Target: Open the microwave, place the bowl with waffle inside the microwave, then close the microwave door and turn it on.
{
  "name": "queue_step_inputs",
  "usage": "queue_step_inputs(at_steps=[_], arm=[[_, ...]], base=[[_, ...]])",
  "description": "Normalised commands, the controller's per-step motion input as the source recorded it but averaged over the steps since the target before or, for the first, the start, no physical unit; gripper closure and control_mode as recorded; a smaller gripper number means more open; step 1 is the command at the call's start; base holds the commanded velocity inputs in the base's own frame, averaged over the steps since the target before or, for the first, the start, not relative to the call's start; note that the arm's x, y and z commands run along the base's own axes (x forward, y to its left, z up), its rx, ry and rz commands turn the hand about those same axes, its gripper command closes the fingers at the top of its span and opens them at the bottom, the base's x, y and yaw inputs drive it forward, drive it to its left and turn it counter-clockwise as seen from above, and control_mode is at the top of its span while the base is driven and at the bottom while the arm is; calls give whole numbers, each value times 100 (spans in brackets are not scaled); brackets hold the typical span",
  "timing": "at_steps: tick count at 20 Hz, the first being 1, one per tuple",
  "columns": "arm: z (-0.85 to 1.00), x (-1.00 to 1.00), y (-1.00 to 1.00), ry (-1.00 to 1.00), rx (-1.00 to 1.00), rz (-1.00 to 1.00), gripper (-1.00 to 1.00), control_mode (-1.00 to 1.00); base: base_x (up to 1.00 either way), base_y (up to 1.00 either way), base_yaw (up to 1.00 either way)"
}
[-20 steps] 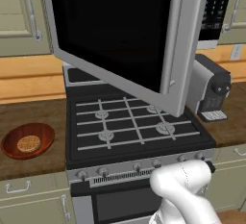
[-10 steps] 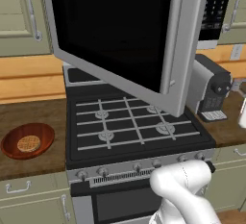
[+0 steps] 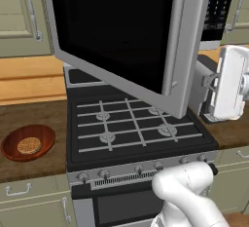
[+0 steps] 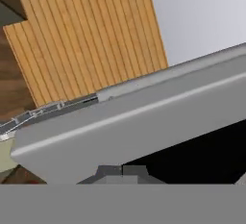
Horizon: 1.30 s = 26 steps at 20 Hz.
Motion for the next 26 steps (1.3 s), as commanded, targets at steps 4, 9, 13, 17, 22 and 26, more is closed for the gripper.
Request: queue_step_inputs(at_steps=[4,9,13,17,22,26], arm=[[0,39,56,-9,5,45,100,-100],[1,6,74,-14,7,35,100,-100],[8,0,82,-10,1,34,100,-100],[7,-7,97,-12,0,34,100,-100],[0,-4,100,-14,0,29,100,-100],[0,-5,100,-15,0,27,100,-100]], base=[[0,0,0],[0,0,0],[0,0,0],[0,0,0],[0,0,0],[0,0,0]])
